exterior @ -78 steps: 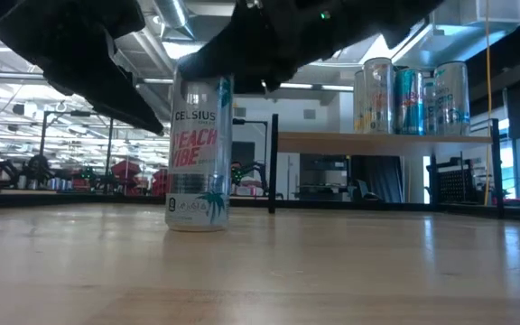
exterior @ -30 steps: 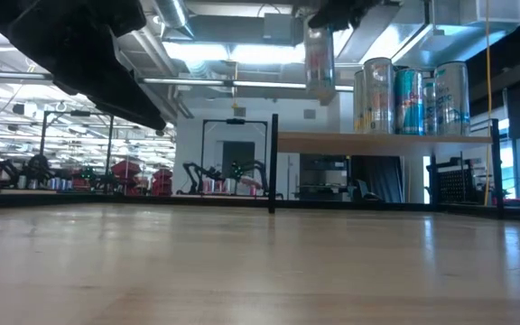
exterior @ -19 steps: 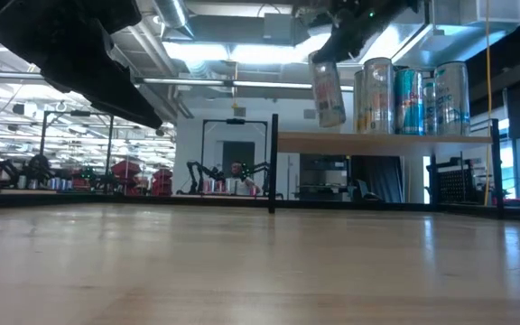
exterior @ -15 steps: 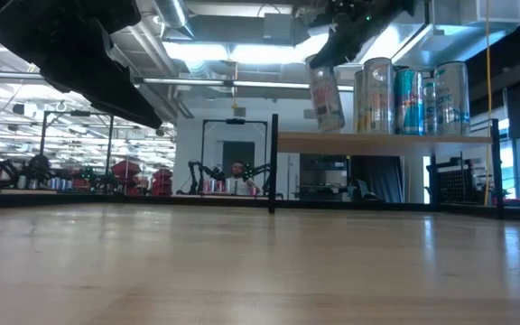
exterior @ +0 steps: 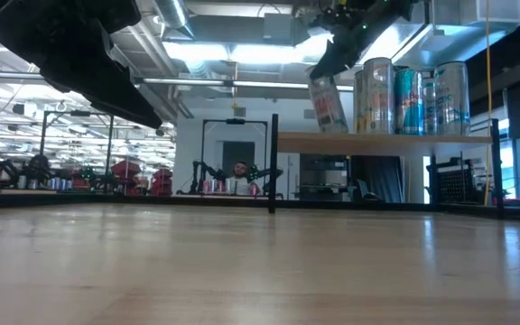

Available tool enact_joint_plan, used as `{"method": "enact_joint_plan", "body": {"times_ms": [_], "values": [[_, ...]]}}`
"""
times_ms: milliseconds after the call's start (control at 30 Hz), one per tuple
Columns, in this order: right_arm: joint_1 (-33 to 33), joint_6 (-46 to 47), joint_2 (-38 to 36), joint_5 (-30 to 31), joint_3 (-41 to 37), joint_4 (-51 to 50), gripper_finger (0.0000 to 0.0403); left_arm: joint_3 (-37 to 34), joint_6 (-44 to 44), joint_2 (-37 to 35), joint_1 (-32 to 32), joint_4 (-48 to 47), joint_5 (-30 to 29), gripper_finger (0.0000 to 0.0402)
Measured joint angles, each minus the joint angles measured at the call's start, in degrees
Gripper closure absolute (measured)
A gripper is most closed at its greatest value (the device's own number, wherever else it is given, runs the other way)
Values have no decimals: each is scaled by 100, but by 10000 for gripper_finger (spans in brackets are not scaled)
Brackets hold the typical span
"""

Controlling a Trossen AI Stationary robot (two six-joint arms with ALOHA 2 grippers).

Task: Place canned beverage on shelf
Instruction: Put the white and pink soda can on the shelf

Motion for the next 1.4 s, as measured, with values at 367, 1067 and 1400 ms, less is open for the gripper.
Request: {"method": "enact_joint_plan", "body": {"times_ms": [367, 1067, 1400], "values": [[0, 150, -4, -1, 0, -106, 166, 0, -15, 0, -2, 0, -2, 101], [2, 144, -15, 381, 0, -130, 123, 0, -13, 0, 0, 2, 36, 101], [9, 146, -15, 377, 0, -131, 123, 0, -11, 0, -2, 0, 177, 101]]}}
